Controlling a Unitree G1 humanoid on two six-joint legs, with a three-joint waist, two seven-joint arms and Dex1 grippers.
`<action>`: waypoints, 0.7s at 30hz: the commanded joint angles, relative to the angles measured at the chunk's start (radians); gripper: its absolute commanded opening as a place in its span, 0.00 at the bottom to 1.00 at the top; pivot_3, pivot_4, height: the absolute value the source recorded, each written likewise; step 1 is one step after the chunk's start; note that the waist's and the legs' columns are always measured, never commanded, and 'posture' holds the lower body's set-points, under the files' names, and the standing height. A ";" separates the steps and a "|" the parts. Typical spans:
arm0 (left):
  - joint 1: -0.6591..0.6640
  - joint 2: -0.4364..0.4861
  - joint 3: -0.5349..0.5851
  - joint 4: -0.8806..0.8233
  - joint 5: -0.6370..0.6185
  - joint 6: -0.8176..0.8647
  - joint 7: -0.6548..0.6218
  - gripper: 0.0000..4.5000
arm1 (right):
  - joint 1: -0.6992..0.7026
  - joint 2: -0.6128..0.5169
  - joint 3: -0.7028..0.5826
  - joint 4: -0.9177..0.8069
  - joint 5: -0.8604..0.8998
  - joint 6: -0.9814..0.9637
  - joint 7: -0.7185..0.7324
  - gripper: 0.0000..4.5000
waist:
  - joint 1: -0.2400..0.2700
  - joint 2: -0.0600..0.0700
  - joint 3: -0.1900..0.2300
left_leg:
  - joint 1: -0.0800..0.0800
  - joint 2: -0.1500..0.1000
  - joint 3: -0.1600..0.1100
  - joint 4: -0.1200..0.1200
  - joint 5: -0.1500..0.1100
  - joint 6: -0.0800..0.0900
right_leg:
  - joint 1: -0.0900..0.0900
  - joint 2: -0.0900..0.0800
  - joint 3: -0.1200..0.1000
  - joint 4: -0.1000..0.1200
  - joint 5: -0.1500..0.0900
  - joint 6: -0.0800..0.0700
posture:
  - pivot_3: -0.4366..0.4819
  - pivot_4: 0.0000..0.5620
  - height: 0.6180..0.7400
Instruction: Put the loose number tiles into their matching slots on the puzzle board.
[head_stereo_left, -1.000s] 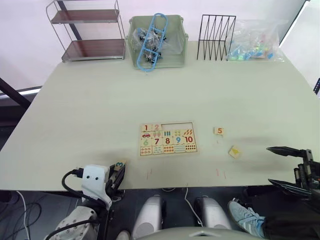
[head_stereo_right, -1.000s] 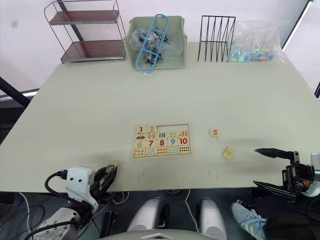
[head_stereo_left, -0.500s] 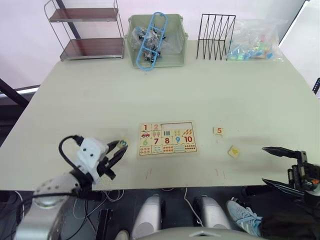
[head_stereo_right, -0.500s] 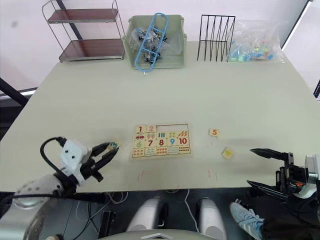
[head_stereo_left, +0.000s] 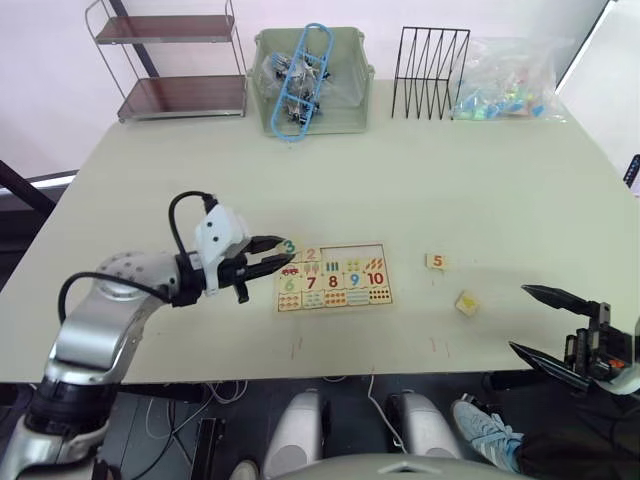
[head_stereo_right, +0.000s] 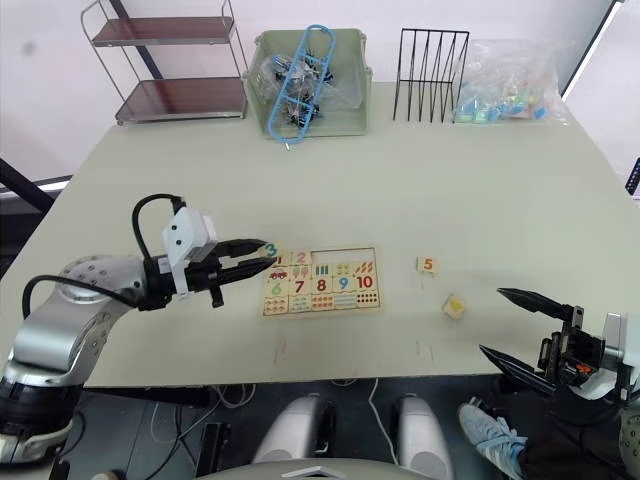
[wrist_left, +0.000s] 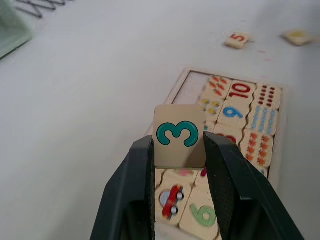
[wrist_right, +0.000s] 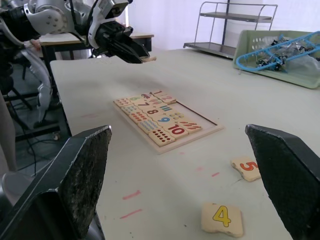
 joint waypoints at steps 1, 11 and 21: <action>-0.158 0.019 -0.075 0.099 0.018 -0.019 -0.115 0.20 | 0.032 0.020 -0.034 -0.063 -0.005 -0.020 -0.037 1.00 | 0.001 0.000 0.000 | 0.000 -0.001 0.000 0.000 0.000 0.000 | 0.000 0.000 0.000 0.000 0.000 0.000 | 0.48 0.27 1.00; -0.544 -0.059 -0.291 0.527 0.170 -0.160 -0.395 0.20 | 0.066 0.066 -0.038 -0.092 -0.035 -0.061 -0.089 1.00 | -0.001 -0.002 0.001 | -0.001 -0.002 0.001 0.000 0.000 0.000 | 0.000 0.004 0.003 0.001 0.002 0.003 | 0.48 0.27 1.00; -0.673 -0.165 -0.388 0.665 0.304 -0.170 -0.426 0.20 | 0.074 0.107 -0.012 -0.117 -0.076 -0.104 -0.137 1.00 | -0.004 -0.002 0.001 | -0.002 -0.002 -0.001 0.000 0.000 0.000 | 0.000 0.005 0.004 0.001 0.002 0.004 | 0.48 0.27 1.00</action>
